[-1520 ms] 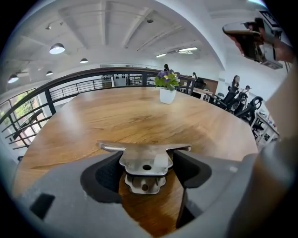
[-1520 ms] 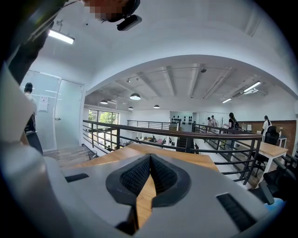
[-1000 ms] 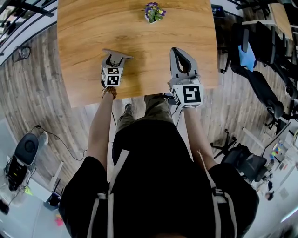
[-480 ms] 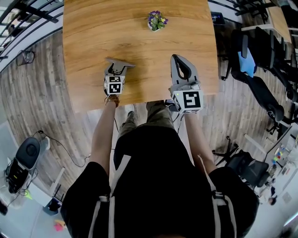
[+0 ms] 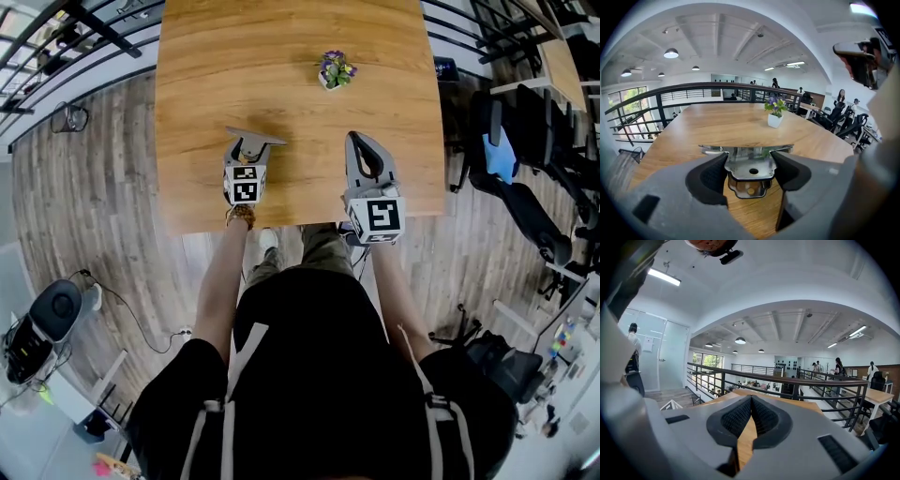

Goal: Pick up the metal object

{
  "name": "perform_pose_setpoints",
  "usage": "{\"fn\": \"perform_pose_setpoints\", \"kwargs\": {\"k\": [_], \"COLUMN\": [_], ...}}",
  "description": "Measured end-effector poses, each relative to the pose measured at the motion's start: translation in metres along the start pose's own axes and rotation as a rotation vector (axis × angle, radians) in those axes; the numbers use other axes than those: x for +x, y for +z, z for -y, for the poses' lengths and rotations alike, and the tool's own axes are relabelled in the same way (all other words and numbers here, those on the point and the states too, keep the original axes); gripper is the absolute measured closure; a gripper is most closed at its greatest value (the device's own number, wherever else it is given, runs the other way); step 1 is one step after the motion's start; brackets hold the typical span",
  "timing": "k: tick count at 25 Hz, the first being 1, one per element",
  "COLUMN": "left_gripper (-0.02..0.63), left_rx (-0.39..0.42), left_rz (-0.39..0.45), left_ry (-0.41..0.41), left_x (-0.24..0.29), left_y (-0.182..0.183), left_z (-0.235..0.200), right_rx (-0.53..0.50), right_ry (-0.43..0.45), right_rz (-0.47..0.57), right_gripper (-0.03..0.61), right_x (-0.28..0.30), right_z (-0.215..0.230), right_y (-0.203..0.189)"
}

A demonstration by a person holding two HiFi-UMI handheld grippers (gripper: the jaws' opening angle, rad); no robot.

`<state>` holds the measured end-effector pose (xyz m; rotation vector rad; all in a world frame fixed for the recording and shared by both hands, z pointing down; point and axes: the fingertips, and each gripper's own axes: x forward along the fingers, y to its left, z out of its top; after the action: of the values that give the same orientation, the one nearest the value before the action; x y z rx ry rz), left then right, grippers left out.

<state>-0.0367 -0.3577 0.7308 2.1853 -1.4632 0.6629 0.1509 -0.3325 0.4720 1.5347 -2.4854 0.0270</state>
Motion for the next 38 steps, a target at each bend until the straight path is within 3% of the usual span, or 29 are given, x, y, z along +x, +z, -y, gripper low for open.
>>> {"fn": "perform_pose_setpoints", "kwargs": {"k": [7,19,38], "left_gripper": [0.311,0.311,0.311], "left_rx": [-0.035,-0.013,-0.016], "left_rz": [0.093,0.234,0.478], "left_ry": [0.021,0.019,0.024], "left_x": [-0.032,-0.086,-0.216], "left_y": [0.032,0.089,0.161], "left_z": [-0.006,-0.013,-0.018], "right_rx": [-0.009,-0.024,-0.06], "right_ry": [0.005,-0.012,0.017], "right_rz": [0.023,0.098,0.162], "right_gripper": [0.578,0.578,0.578], "right_x": [-0.005,-0.018,-0.059], "right_z": [-0.02,-0.045,-0.113], "right_y": [0.014,0.046,0.083]}}
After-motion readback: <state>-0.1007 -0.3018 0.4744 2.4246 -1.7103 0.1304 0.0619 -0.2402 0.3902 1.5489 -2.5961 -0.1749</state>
